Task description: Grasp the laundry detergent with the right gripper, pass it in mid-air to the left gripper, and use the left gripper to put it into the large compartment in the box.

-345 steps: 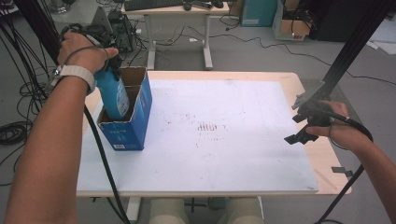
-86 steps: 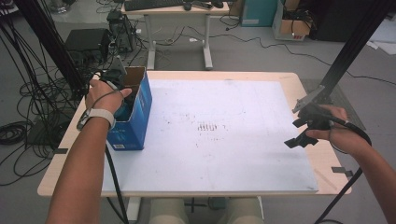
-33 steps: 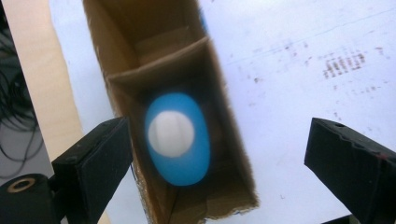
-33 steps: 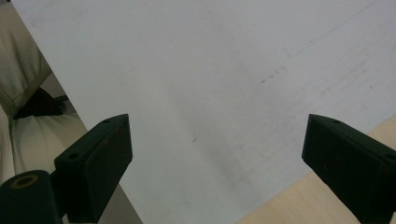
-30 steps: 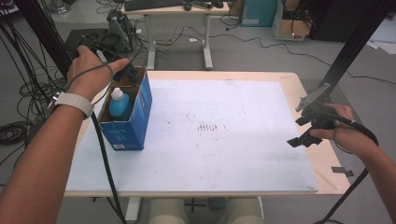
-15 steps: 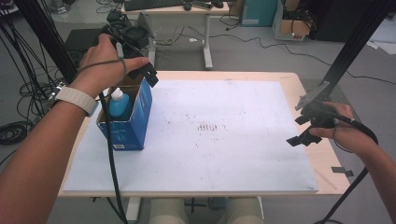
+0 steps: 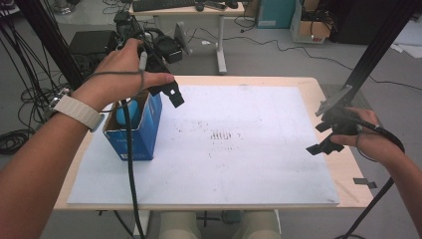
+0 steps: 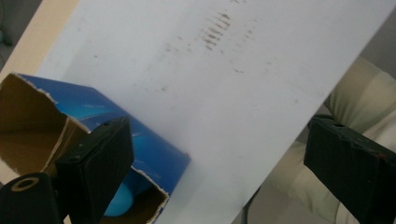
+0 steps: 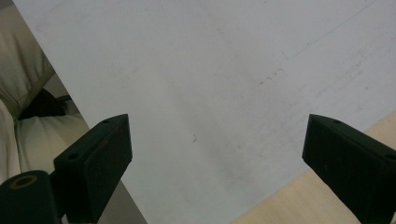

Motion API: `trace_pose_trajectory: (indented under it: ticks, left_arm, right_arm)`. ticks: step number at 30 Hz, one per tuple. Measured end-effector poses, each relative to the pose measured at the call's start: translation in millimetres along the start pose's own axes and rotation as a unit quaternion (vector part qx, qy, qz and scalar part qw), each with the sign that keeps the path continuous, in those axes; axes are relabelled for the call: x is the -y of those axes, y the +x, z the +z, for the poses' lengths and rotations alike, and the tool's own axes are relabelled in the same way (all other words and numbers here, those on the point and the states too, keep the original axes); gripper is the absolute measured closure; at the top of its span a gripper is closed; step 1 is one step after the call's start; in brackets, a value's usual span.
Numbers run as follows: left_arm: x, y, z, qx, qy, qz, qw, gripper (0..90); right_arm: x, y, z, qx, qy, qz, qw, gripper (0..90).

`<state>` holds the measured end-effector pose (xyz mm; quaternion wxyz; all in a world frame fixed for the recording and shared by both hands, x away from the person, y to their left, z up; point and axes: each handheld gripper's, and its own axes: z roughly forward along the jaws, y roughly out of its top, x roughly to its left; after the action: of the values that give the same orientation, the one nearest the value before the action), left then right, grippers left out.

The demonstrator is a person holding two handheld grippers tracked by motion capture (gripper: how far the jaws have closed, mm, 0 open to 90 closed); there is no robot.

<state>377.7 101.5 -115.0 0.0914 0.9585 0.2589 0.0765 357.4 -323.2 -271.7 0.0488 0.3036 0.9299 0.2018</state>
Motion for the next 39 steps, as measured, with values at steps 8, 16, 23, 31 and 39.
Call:
trace_pose_trajectory:
  ticks: [8,16,23,31,39]
  left_arm:
    - [-1.0,-24.8,3.4,0.02,0.002,0.055,0.9983,8.9]
    - [-1.3,-43.4,2.0,0.02,0.008,0.091,0.9956,8.8]
    - [3.2,-47.2,1.9,0.018,0.0,0.094,0.9954,9.0]
    - [6.2,-47.6,1.5,0.017,-0.001,0.099,0.995,9.1]
    - [7.2,-48.7,3.6,0.017,-0.003,0.099,0.9949,9.1]
  right_arm:
    - [-1.8,1.2,0.1,-0.002,0.001,-0.001,1.0,8.3]
    - [-1.0,0.7,-1.4,-0.001,0.002,-0.002,1.0,8.3]
    - [-2.4,0.6,-1.4,-0.001,0.002,-0.002,1.0,8.3]
    - [-4.6,2.2,-1.2,-0.002,0.001,-0.003,1.0,8.3]
    - [-5.7,3.0,0.0,-0.001,0.001,-0.006,1.0,8.3]
